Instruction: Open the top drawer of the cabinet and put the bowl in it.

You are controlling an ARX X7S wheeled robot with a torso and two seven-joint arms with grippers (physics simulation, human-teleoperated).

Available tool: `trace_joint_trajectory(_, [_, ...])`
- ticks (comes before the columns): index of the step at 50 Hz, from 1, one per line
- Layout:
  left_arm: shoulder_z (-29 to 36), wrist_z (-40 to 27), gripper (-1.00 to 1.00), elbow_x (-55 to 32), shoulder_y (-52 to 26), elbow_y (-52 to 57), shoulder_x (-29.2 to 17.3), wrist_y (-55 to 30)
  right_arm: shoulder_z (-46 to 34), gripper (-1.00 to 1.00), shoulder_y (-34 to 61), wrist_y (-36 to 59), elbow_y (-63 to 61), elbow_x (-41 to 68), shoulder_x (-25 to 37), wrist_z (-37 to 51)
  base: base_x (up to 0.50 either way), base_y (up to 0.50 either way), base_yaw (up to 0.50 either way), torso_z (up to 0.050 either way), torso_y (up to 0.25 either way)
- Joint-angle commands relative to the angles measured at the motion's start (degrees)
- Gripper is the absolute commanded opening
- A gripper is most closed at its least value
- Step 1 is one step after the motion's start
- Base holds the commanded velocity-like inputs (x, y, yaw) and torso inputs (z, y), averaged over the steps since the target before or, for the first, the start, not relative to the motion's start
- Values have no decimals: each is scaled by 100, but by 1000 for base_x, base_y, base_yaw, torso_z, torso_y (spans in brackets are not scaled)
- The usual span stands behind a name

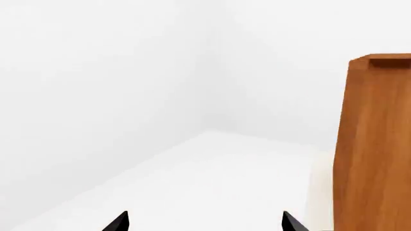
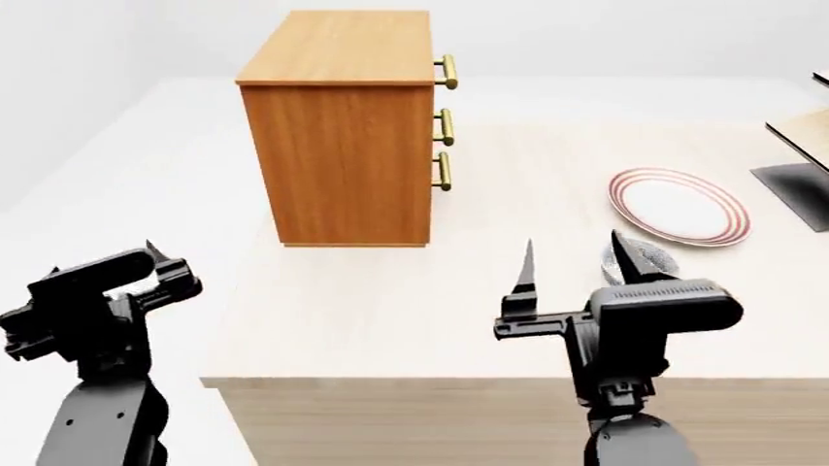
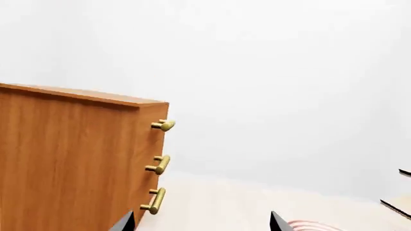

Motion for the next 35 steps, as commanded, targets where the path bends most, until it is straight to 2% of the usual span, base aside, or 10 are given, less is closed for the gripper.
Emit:
trace_joint_trajectory(1, [-777, -876, 100, 397, -2318, -3169, -842, 562, -66, 100, 3575, 2789, 100, -263, 507, -574, 0, 0, 0, 0, 0])
trace_joint_trajectory(6, [-755, -1015, 100, 564, -3158, -5106, -1043, 1374, -349, 100, 5268, 2521, 2454, -591, 579, -634, 0, 0, 0, 0, 0])
trace_joint_trajectory(11, [-746, -1069, 100, 631, -3815, -6311, -1247, 1858, -388, 100, 5996, 2430, 3680, -742, 581, -517, 0, 0, 0, 0, 0])
trace_joint_trajectory(22, [-935, -1061, 100, 670, -3833, -6351, -1343, 1615, 525, 100, 5528, 2556, 4130, -128, 324, -271, 0, 0, 0, 0, 0])
trace_joint_trajectory(35, [-1018, -1013, 100, 796, -4012, -6304, -1425, 1370, 668, 100, 5337, 2400, 4727, 13, 234, -244, 0, 0, 0, 0, 0])
